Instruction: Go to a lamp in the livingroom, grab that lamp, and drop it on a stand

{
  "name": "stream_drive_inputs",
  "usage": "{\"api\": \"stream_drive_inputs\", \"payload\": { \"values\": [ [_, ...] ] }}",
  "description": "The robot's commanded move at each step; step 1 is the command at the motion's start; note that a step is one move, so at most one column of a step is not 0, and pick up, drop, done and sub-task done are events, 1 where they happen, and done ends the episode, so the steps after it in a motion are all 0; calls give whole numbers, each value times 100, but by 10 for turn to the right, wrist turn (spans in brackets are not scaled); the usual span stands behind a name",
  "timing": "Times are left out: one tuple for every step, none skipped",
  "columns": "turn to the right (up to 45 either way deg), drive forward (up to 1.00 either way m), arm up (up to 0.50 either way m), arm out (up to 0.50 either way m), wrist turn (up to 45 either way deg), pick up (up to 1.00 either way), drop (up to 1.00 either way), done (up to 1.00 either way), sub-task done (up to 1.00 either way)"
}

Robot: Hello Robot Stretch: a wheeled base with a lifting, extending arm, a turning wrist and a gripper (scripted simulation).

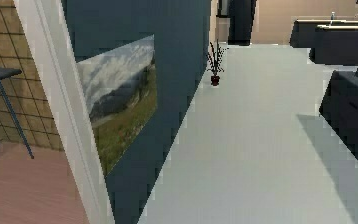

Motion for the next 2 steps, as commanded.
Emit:
{"api": "stream_drive_inputs", "payload": {
  "values": [
    [0, 0, 0, 0, -450, 0, 0, 0, 0],
    [0, 0, 0, 0, -210, 0, 0, 0, 0]
  ]
}}
